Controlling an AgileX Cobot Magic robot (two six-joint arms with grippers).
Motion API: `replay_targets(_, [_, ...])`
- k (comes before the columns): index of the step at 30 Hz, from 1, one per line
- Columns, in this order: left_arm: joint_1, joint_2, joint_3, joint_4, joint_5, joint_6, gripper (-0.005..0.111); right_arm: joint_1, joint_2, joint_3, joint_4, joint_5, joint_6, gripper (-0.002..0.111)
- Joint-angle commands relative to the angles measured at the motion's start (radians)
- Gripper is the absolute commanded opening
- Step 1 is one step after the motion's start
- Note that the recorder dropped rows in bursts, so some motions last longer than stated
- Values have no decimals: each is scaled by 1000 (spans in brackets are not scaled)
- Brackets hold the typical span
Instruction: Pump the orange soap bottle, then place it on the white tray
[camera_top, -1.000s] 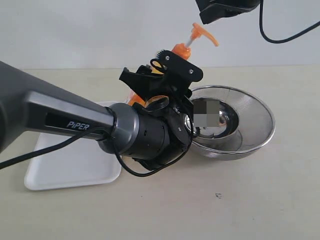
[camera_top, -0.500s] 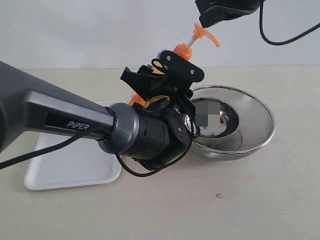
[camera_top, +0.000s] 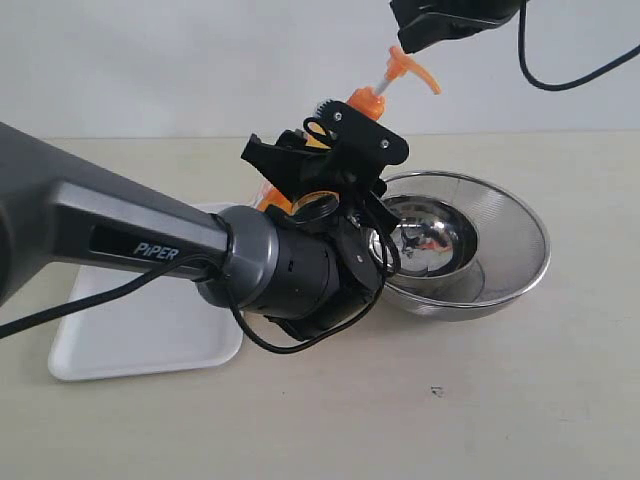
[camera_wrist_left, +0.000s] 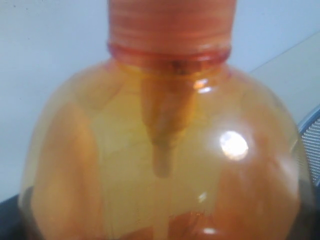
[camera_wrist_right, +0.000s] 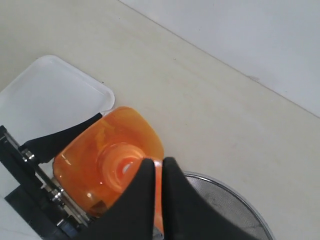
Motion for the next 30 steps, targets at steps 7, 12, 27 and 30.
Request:
replay_targets(7, [-7,-14,-9,26,6,-2,5,2,65,-2,58,45,-7,0])
replay_targets(12, [-7,-14,-9,26,6,-2,5,4,65,-2,76,69,-9,0])
replay_targets(27, [-7,-14,-9,26,6,-2,5,90,65,-2,14,50,-1,0])
replay_targets(30, [-7,-14,-9,26,6,-2,5,90,65,-2,1,50,12,0])
